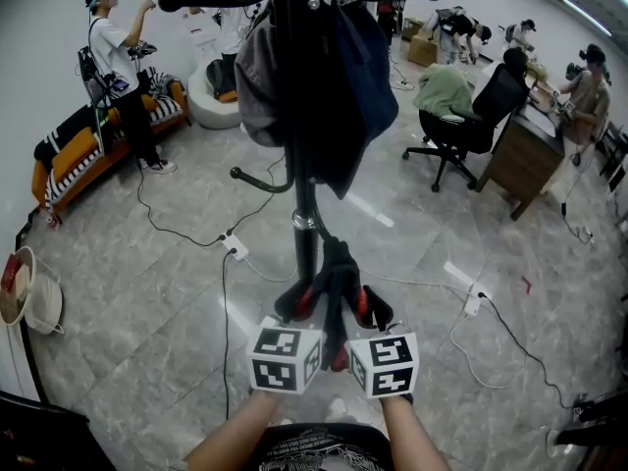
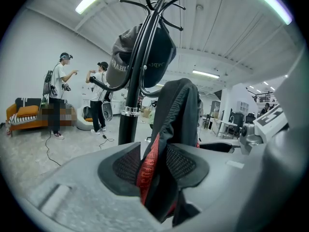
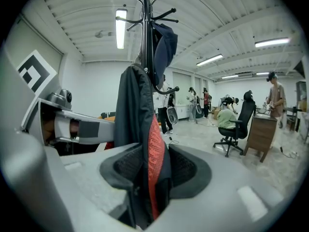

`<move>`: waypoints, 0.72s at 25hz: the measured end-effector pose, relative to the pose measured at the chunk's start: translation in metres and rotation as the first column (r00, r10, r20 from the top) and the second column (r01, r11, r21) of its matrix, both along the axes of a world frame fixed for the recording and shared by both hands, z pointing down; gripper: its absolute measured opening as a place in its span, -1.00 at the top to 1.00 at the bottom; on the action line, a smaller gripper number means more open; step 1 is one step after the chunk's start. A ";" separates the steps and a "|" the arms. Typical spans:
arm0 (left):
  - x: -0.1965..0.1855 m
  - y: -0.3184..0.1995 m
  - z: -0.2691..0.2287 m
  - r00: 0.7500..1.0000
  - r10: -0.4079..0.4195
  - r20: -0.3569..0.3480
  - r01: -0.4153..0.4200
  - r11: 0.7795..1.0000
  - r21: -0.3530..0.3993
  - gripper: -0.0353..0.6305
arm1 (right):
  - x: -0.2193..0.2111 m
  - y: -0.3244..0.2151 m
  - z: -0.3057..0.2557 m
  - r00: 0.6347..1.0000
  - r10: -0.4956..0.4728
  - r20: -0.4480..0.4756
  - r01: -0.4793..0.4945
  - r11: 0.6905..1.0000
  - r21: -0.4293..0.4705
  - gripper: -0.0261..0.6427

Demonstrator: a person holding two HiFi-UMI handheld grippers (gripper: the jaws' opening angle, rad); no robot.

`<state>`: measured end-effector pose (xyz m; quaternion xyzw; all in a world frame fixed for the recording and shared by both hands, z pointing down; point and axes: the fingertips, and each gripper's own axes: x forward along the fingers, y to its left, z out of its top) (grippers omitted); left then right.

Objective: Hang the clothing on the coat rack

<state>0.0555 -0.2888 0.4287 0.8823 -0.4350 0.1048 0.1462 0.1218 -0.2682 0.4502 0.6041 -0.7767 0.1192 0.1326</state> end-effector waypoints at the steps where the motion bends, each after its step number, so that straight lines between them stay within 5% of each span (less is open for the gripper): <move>1: 0.000 0.001 0.000 1.000 0.002 -0.001 -0.002 1.000 0.000 0.49 | 0.000 0.001 -0.001 1.000 0.003 0.000 -0.003 1.000 0.003 0.47; 18: -0.002 0.028 0.000 0.997 0.076 0.001 -0.076 0.997 -0.012 0.49 | -0.008 0.030 -0.015 0.999 0.046 0.018 -0.046 0.999 0.023 0.47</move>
